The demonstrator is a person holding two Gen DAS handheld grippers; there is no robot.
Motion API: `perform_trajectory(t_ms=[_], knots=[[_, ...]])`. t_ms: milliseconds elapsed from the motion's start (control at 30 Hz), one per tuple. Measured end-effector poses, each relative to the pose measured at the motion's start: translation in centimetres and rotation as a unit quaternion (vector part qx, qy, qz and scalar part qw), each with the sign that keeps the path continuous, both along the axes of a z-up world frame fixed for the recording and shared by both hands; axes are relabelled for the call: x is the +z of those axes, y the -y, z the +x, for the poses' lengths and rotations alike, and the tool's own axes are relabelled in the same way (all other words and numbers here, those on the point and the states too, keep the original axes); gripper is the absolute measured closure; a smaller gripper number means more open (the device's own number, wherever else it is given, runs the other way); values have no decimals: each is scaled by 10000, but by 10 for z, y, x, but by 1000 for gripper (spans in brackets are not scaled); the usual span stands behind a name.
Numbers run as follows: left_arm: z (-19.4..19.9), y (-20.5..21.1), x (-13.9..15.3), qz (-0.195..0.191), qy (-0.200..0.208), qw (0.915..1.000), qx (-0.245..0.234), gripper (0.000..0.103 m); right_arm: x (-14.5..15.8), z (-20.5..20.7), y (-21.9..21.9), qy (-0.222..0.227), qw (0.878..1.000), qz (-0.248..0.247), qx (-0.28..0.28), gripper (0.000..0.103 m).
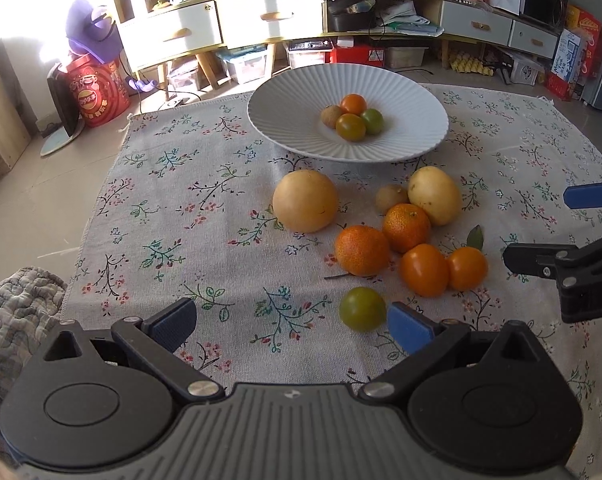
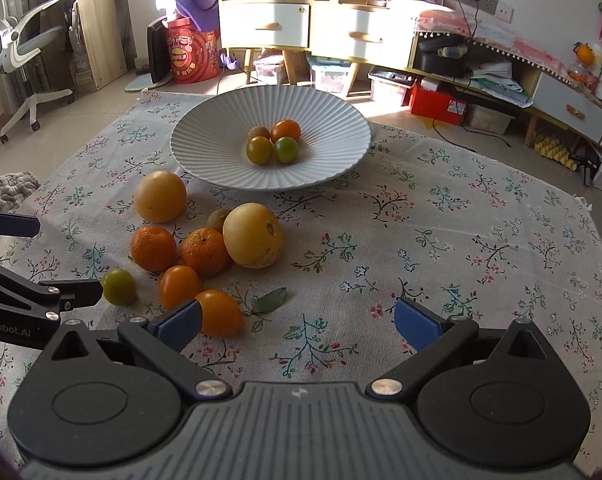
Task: Organize fruits
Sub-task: 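Grasp a green cherry tomato with the left gripper while the right gripper grasps an orange cherry tomato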
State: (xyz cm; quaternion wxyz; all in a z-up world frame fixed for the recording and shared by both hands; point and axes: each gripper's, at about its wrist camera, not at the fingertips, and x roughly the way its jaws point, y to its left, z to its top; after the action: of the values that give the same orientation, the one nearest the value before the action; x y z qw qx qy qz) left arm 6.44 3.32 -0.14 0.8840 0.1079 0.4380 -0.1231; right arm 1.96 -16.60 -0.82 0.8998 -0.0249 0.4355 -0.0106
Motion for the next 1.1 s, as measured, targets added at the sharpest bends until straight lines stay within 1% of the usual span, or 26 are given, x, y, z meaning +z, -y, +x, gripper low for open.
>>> perform_trajectory(t_ms=[133,300,500,633,800,1000,1100], knots=[[-3,-1,-5,-6,-95,10000,-20,18,-5,-4,-3,-110,9999,-81,63,1],[-7,-2,-11,-4,-117,9999,-46,18,-10,-7,-5,-169,9997,-107,134,1],[-7,-8,-28,-59,-286,9996,-55,18,-20,-7,-10,-274,9991,-108,304,1],[-8,-9,-29,-154,-251,9995,-99,18,-26,-6,-14,-350,9985,-129,392,1],[-10,-7,-28,-172,-196,9995,-164,19,-31,-5,-15,-446,9979,-183,430,1],[-10,-5,-28,-192,-179,9994,-238,25,-31,-5,-15,-441,9979,-185,432,1],[-10,-5,-27,-240,-145,9992,-296,31,-31,-5,-16,-399,9979,-157,482,1]])
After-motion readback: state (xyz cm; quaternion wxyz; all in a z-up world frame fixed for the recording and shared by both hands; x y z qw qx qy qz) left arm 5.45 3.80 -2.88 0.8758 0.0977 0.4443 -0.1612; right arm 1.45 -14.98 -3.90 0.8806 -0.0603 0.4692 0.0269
